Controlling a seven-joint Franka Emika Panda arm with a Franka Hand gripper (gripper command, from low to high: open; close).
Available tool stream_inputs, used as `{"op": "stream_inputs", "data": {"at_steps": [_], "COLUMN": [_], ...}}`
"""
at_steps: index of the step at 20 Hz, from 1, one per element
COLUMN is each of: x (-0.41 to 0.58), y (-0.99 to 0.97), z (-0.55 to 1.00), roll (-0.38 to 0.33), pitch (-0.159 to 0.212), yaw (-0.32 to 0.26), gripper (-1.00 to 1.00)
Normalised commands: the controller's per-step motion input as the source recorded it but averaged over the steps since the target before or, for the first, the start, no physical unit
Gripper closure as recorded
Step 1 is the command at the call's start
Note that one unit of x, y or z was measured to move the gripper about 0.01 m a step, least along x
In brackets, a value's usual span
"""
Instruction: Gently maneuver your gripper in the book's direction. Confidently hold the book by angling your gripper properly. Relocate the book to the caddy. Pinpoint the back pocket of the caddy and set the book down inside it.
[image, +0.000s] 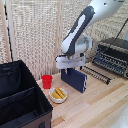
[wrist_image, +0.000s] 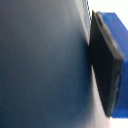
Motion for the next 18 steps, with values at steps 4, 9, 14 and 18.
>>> {"op": "stream_inputs", "data": {"at_steps": [4,9,14,18], "x": [0.672,0.679,0.498,0.182], "y": [-0.02,0.0,0.08,0.13], "z": [0.79,0.7,0.65,0.73], "roll": [0.046,0.072,0.087,0.066], "pitch": [0.116,0.161,0.153,0.053], "yaw": [-0.086,-0.027,-0.084,-0.216], "gripper": [1.0,1.0,1.0,1.0]}}
